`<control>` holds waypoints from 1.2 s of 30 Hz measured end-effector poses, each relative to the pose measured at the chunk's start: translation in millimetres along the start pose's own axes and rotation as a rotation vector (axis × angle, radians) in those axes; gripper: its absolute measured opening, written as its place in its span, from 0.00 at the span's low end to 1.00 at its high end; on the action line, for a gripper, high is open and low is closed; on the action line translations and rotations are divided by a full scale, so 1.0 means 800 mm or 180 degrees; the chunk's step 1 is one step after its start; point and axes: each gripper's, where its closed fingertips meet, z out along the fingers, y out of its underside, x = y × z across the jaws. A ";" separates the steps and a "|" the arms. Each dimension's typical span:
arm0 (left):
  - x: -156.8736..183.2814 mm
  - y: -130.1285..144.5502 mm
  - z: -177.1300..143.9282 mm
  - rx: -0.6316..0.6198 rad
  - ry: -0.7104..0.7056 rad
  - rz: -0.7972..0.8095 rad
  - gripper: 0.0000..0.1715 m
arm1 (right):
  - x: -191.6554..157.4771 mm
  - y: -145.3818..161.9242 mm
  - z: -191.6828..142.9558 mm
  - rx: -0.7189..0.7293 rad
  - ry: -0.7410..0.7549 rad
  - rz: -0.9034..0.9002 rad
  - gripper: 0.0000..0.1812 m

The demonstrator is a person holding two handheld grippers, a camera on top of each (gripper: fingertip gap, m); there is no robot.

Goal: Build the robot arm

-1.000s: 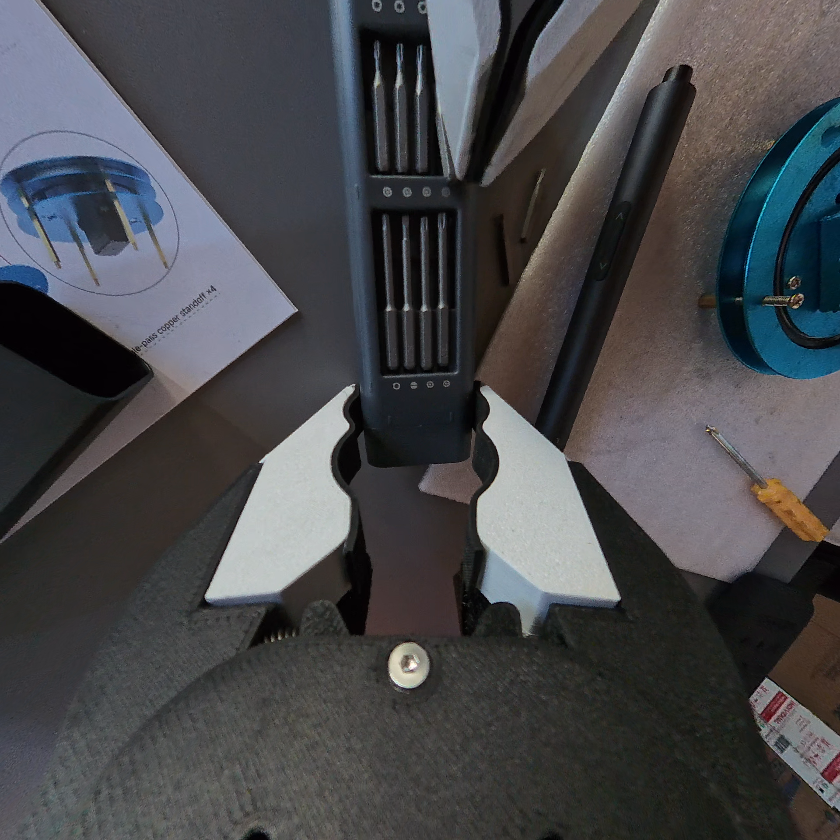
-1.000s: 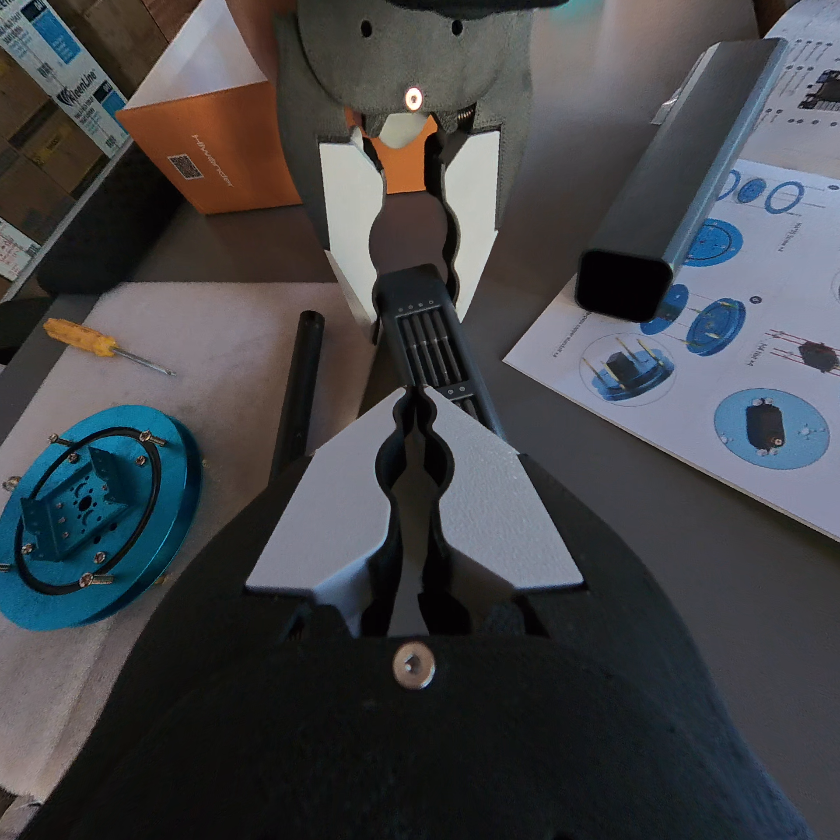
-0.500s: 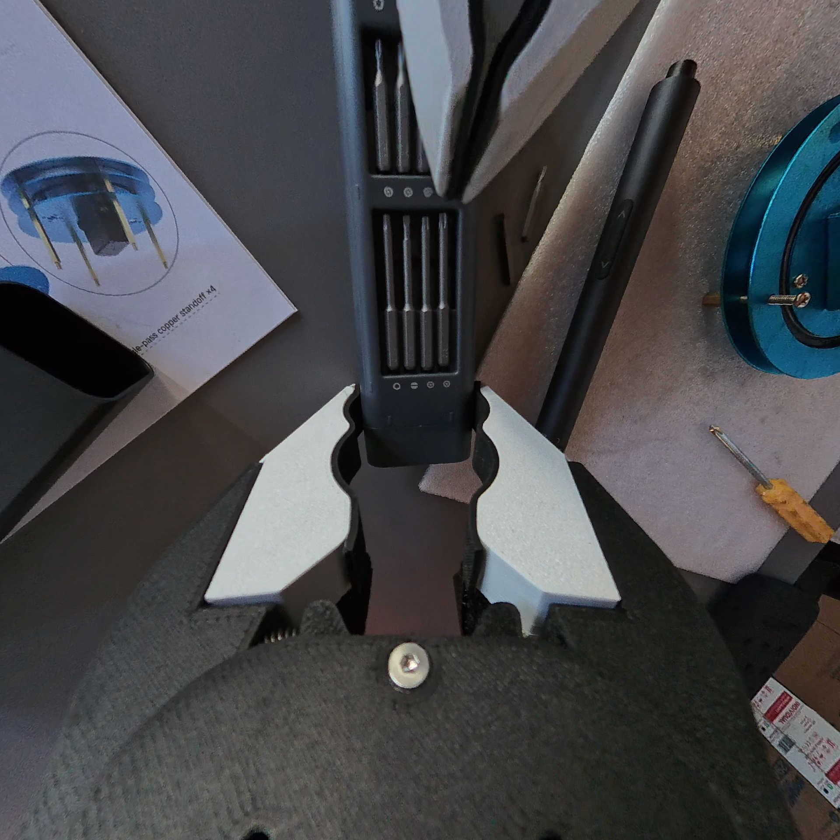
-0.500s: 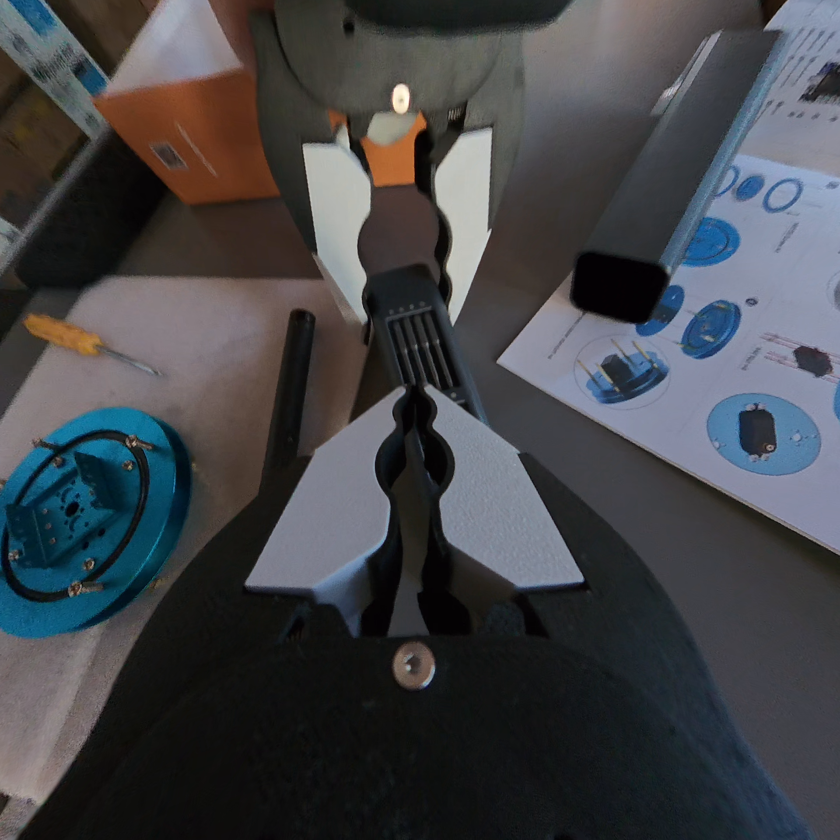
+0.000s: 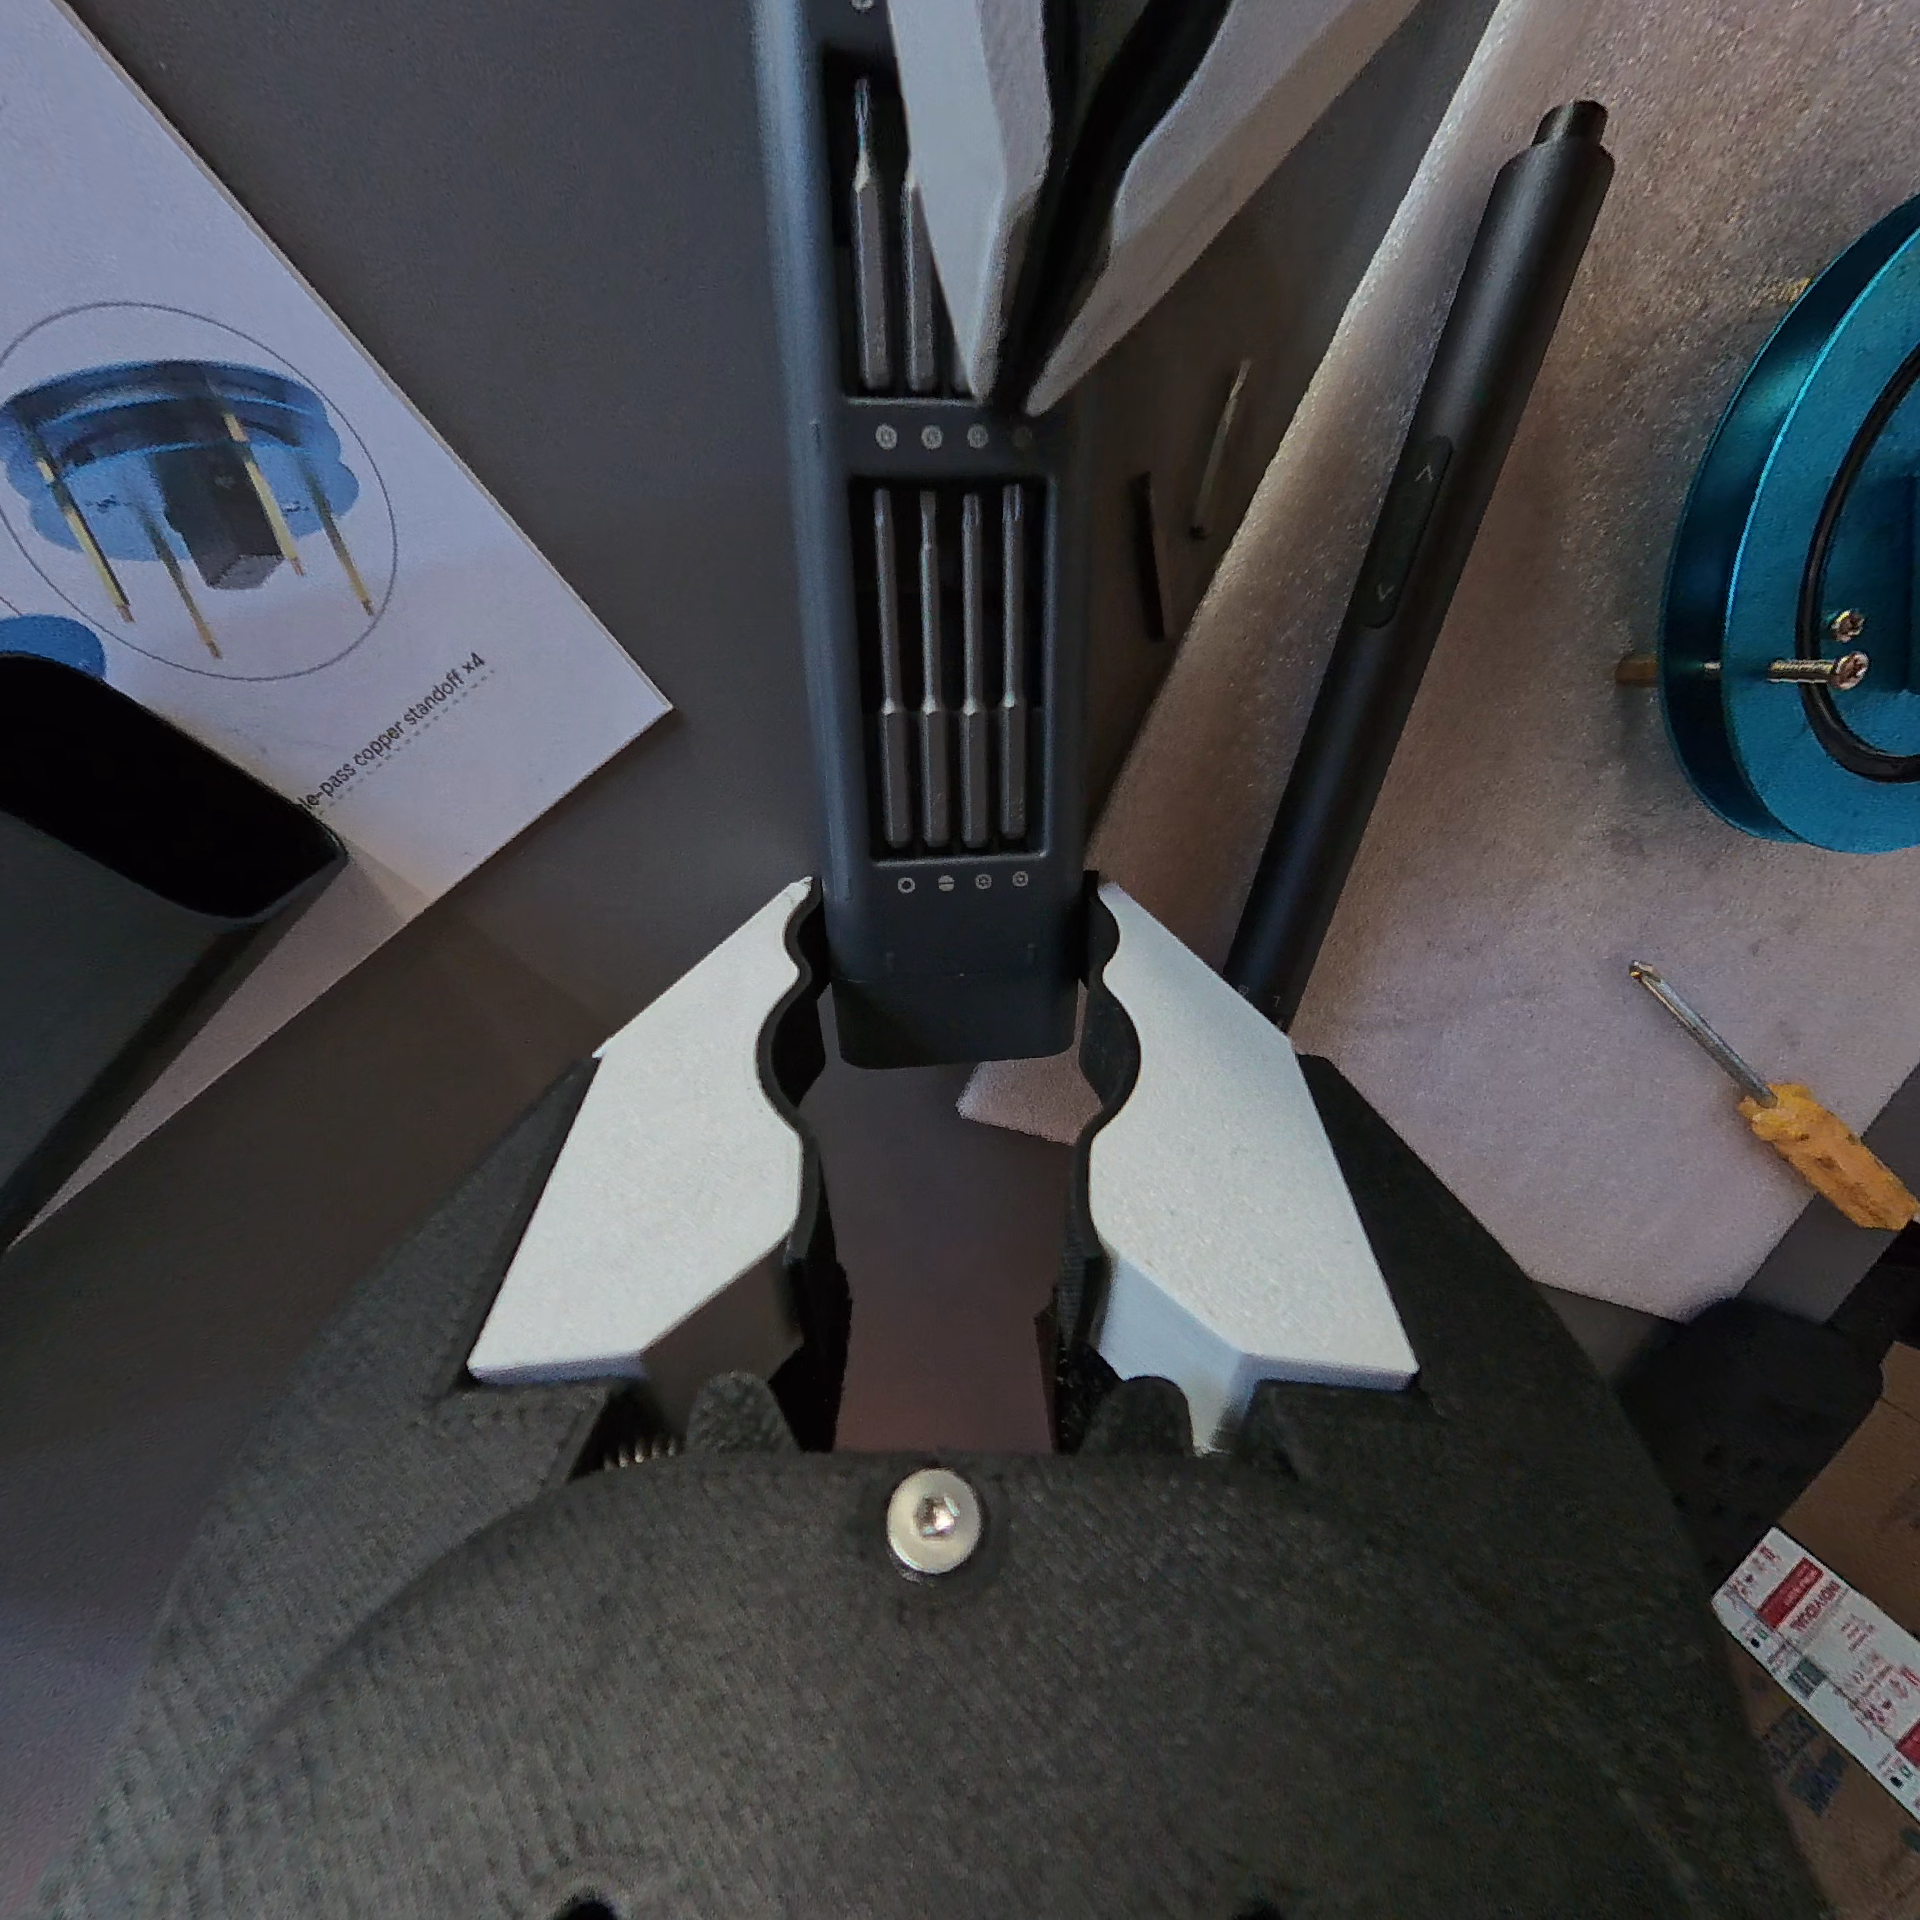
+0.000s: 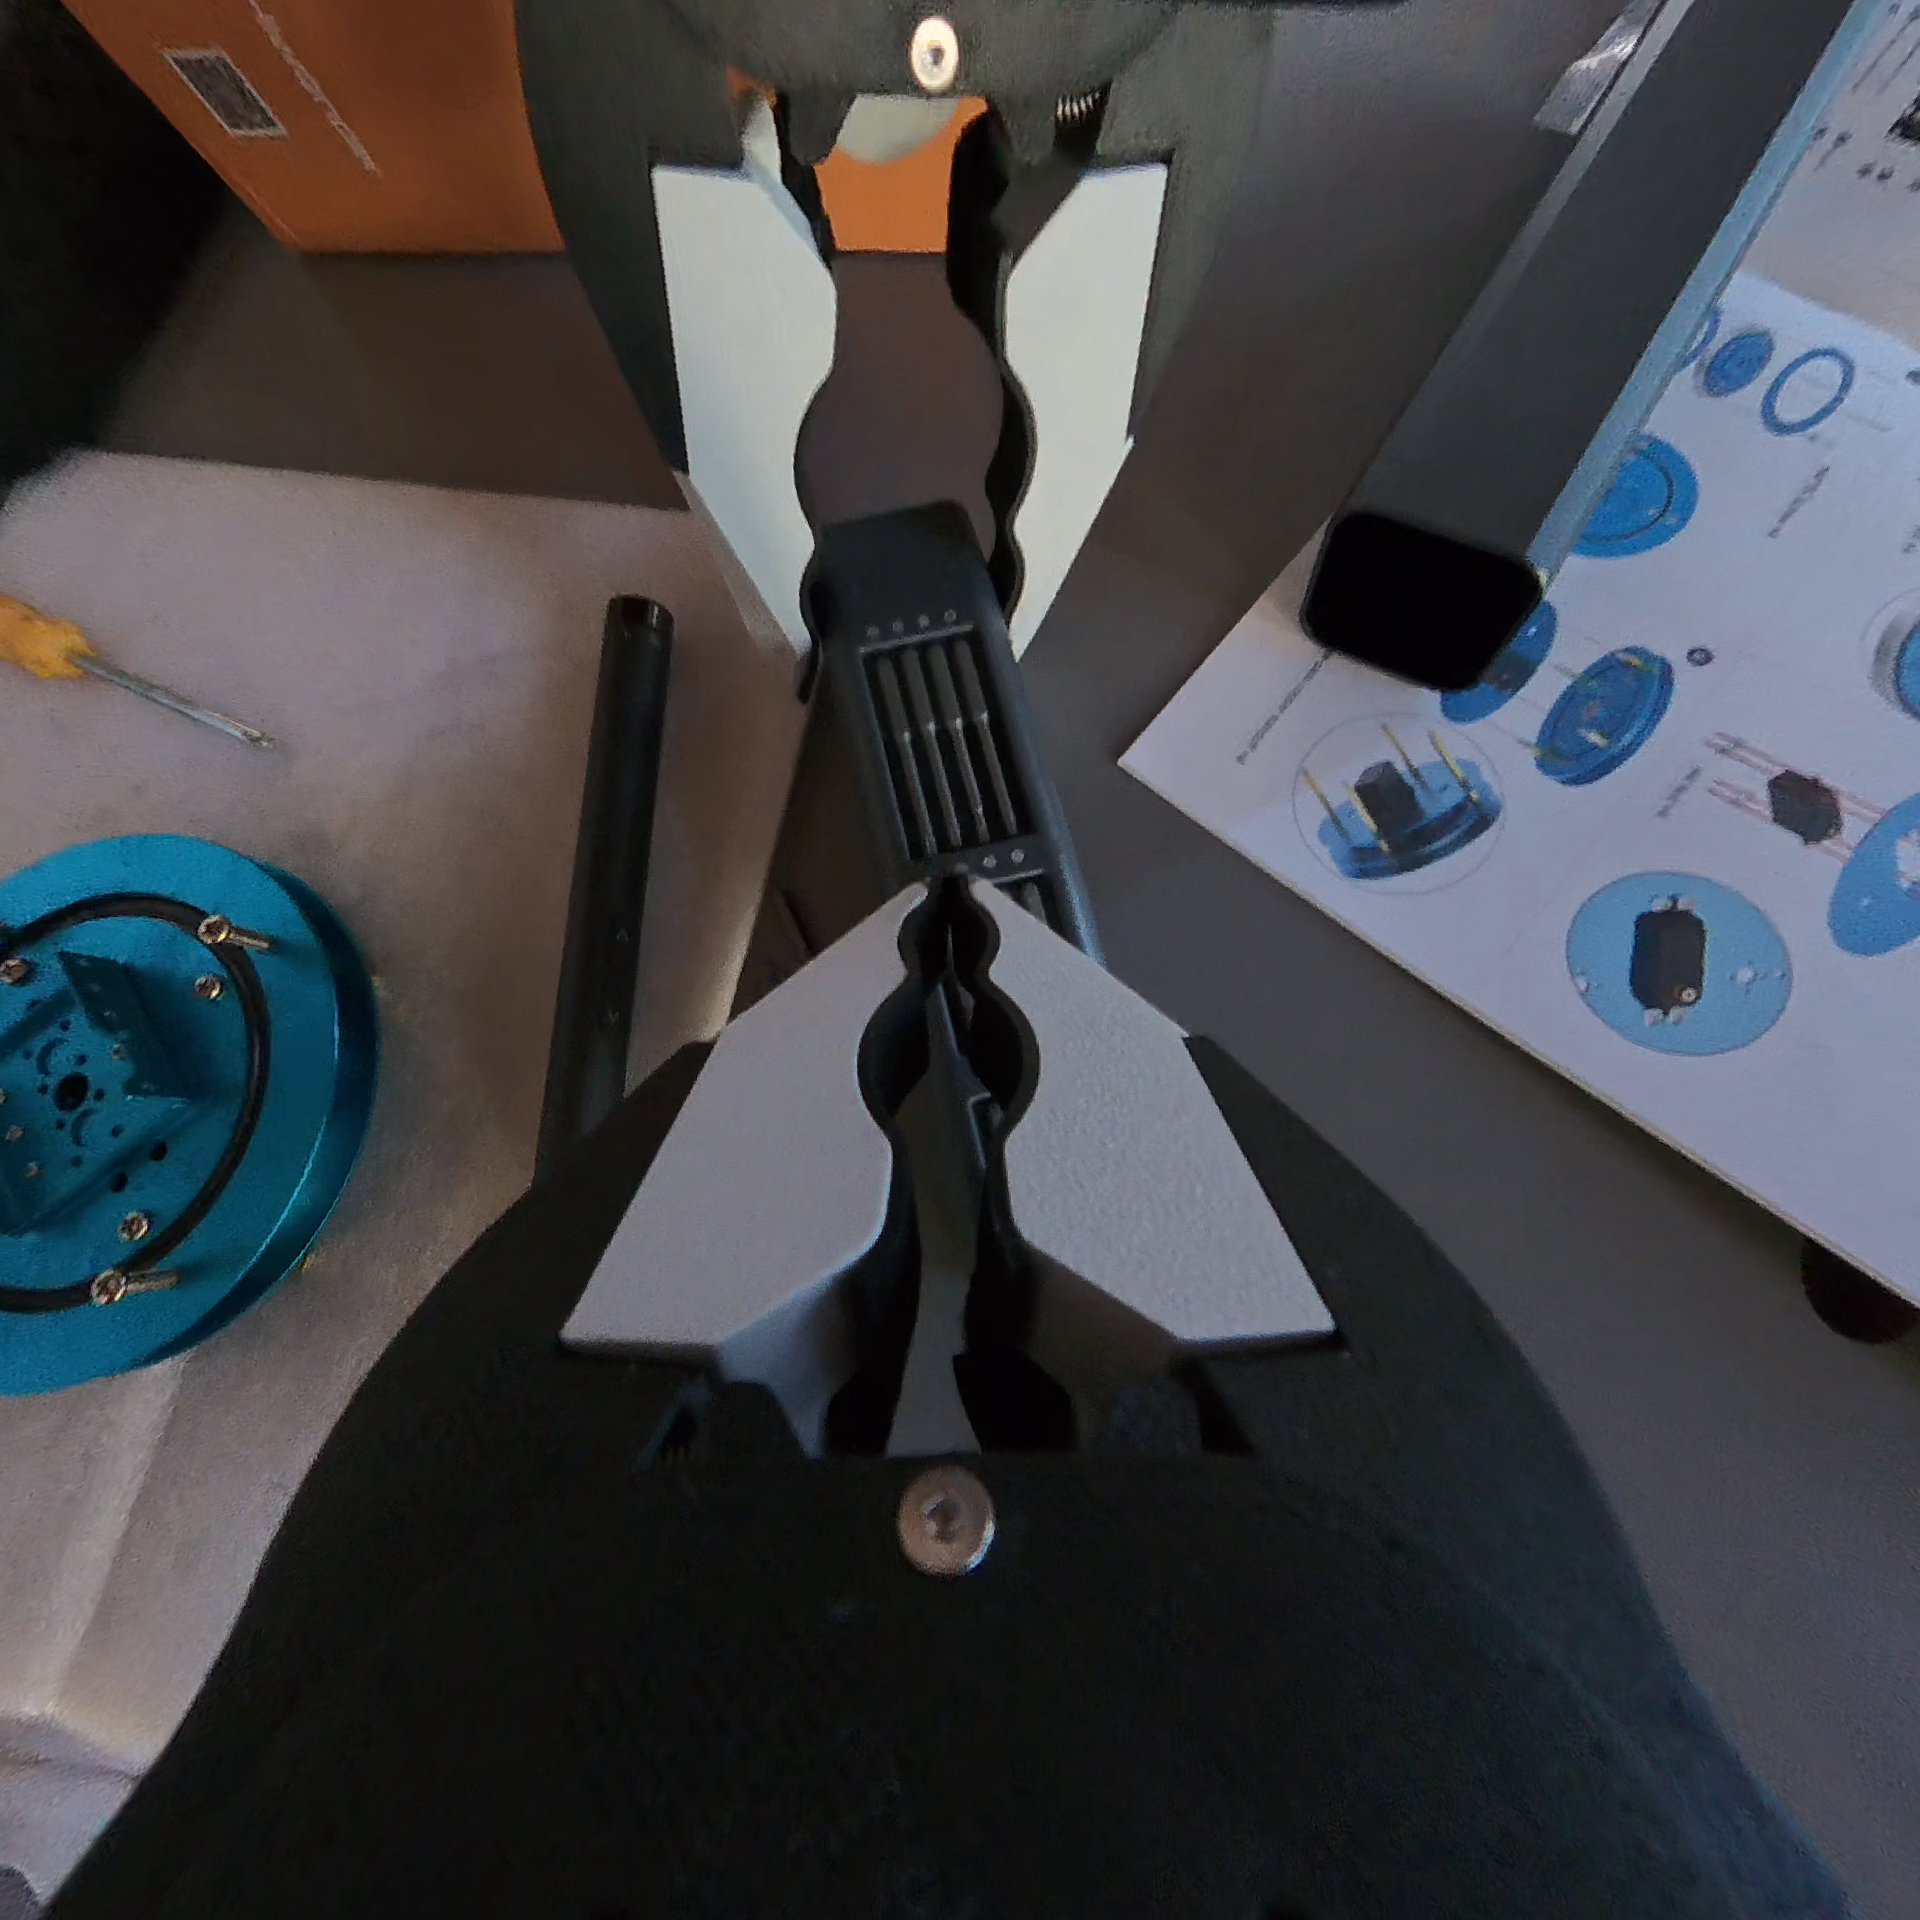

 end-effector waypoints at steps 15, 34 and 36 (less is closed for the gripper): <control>0.020 -0.005 -0.007 -0.0019 0.1108 -0.0517 0.27 | 0.025 0.037 -0.056 0.0399 0.0774 -0.0907 0.33; 0.027 -0.016 -0.013 -0.0003 0.1807 -0.0986 0.30 | 0.033 0.046 -0.021 -0.0484 0.0038 -0.0882 0.25; 0.018 -0.016 -0.013 0.0077 0.1491 -0.0994 0.33 | 0.035 0.046 -0.020 -0.0522 -0.0094 -0.0714 0.24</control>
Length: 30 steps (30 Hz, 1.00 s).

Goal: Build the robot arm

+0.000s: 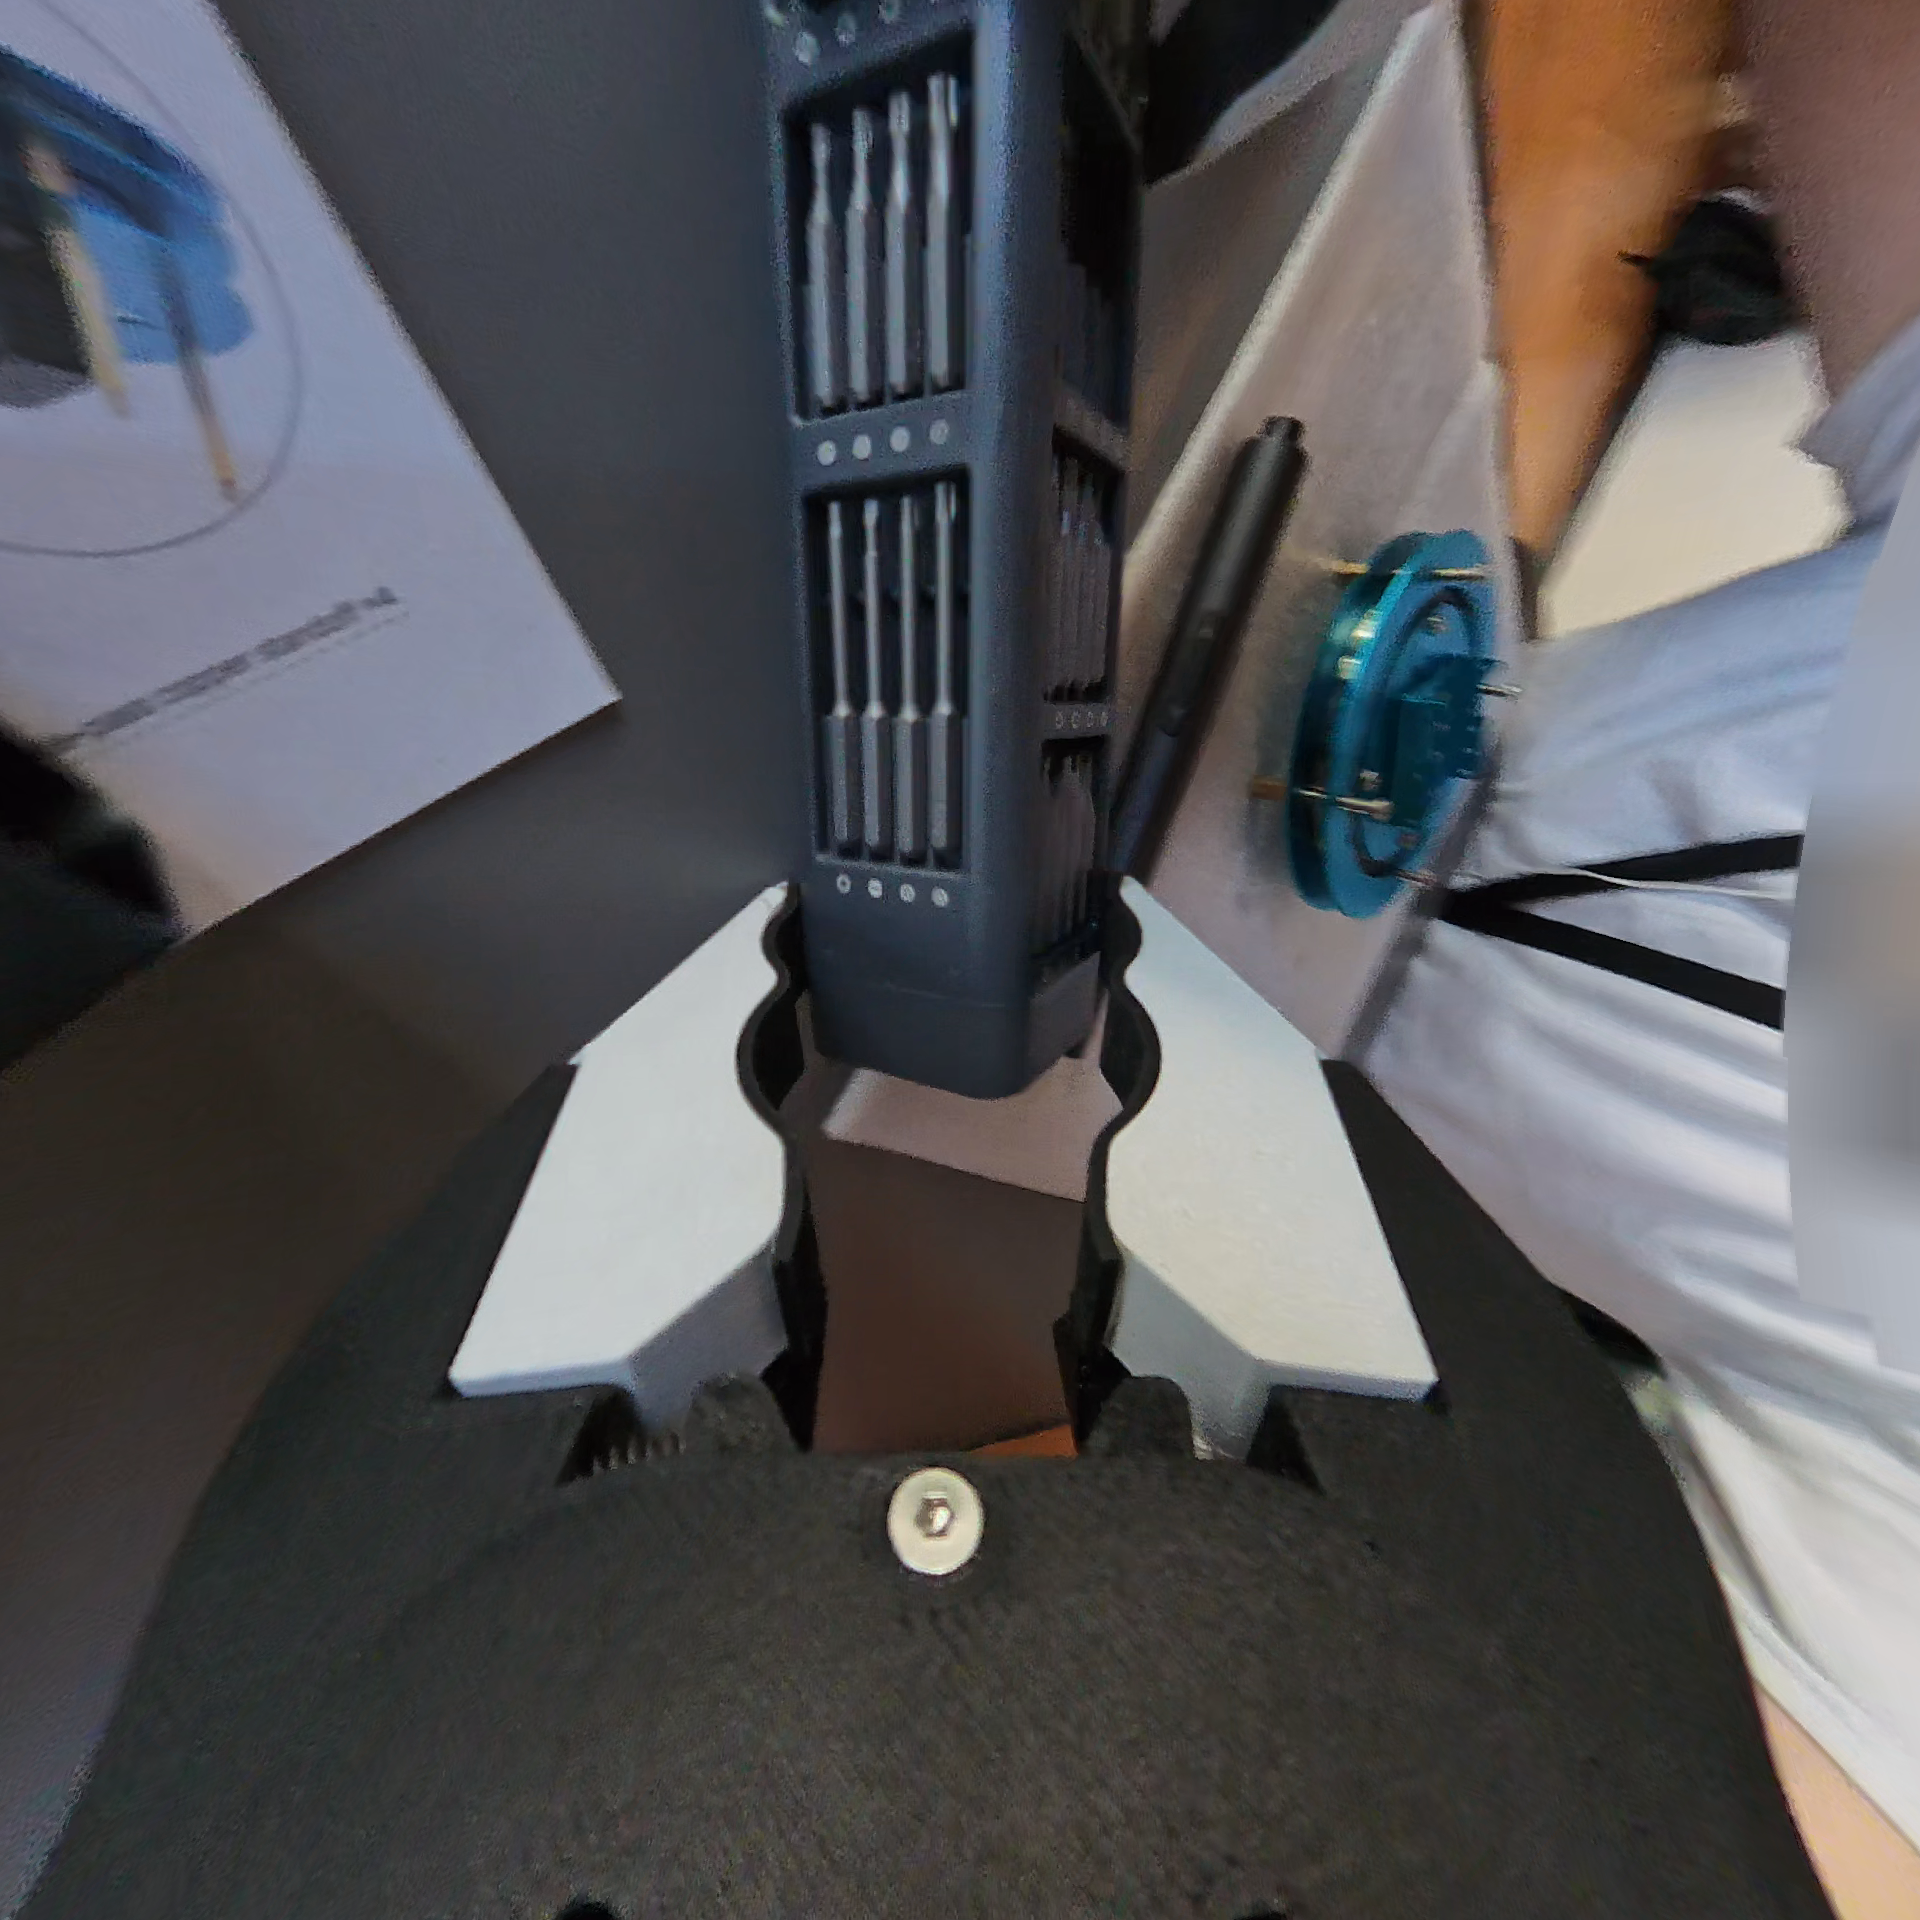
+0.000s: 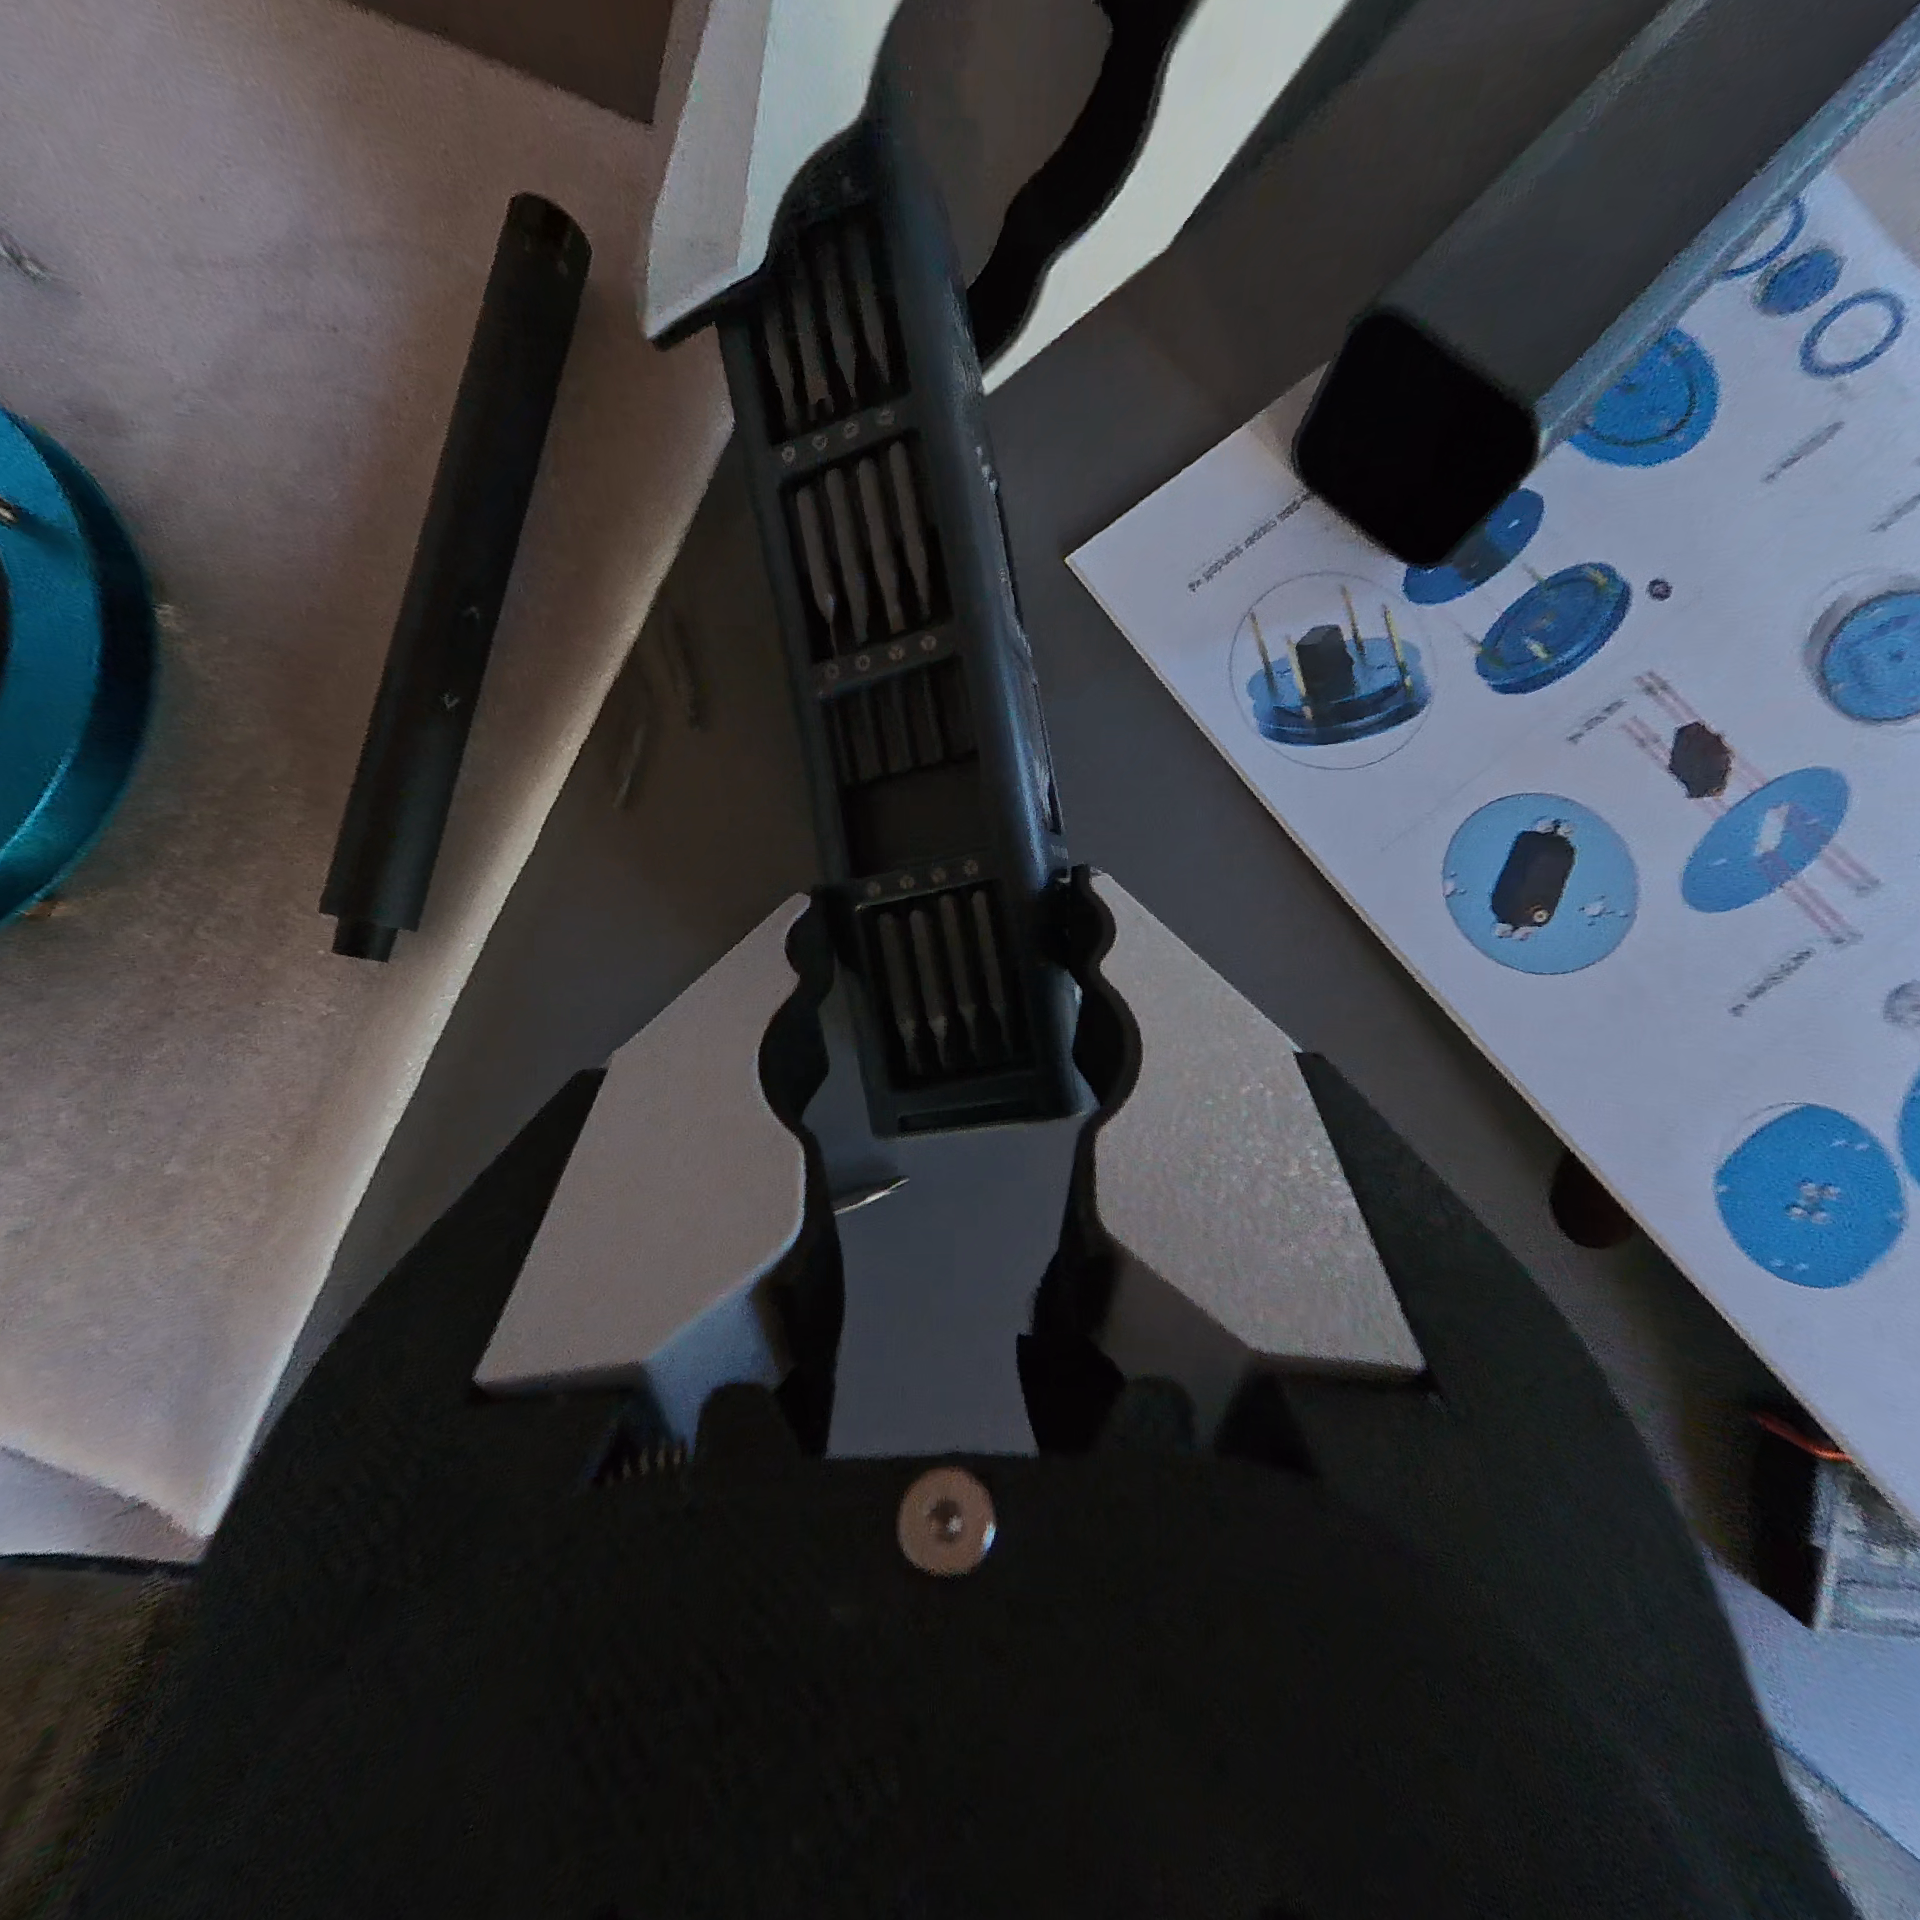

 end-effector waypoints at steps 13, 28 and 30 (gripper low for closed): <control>0.064 0.027 -0.007 0.0799 -0.1174 0.0350 0.13 | -0.024 -0.037 -0.065 0.1048 0.0981 -0.0002 0.11; 0.053 0.082 0.037 0.0843 -0.1824 0.0277 0.32 | -0.089 0.074 -0.078 0.0776 0.1421 0.1111 0.05; 0.049 0.091 0.047 0.0739 -0.1948 0.0261 0.36 | -0.080 0.090 -0.095 0.0817 0.1594 0.1365 0.05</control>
